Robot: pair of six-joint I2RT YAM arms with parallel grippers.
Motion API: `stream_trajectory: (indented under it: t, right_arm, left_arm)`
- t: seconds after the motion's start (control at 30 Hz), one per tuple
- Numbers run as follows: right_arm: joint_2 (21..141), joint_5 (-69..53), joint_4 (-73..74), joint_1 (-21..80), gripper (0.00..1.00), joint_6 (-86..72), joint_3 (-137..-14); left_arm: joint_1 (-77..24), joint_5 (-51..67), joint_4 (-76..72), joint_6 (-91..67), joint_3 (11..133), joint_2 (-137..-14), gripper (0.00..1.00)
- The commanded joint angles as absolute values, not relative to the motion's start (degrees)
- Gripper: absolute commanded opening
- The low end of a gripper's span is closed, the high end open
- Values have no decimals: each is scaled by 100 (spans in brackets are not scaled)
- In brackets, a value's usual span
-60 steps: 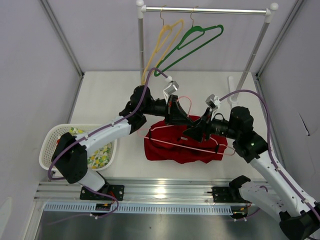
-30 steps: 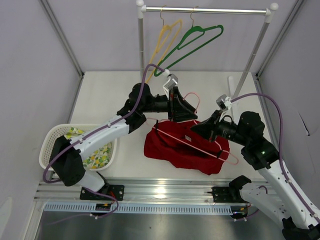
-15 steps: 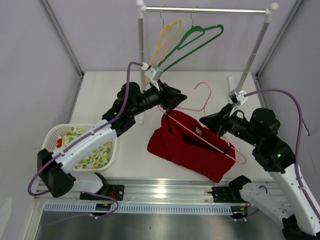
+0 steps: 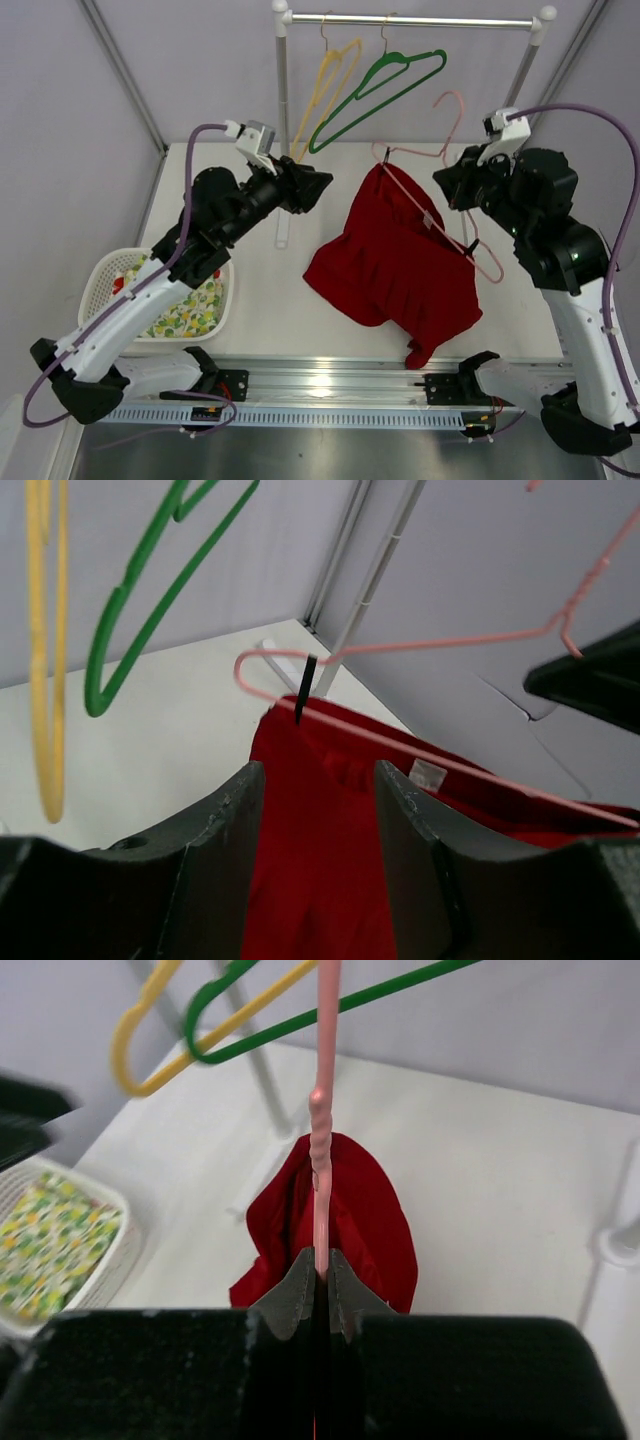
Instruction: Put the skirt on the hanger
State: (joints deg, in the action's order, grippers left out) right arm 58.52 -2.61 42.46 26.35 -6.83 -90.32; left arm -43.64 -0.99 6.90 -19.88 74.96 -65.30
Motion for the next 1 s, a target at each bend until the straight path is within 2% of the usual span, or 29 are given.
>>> stream_trajectory:
  t: [0.0,0.17,0.47,0.7,0.97]
  right_arm:
    - [6257,63,4069,2024,0,-466,-9946]
    - [6933,-781,4070,671,0,-492,-10599]
    - [7962,-2249,3244,-842,0,-983,-11513]
    - [8682,-2197,2594,-914,0,-1195,-12102]
    - [9386,-2048,2532,-914,0,-1309,-12788]
  left_arm:
    - [-4359,-299,1309,-1986,7778,-6162,54]
    - [-4359,-53,1678,-1987,7594,-5548,54]
    - [-4359,299,2232,-1767,7603,-4967,54]
    - [-4359,237,2478,-1547,7664,-4861,53]
    - [-4359,97,2575,-1424,7655,-4869,53]
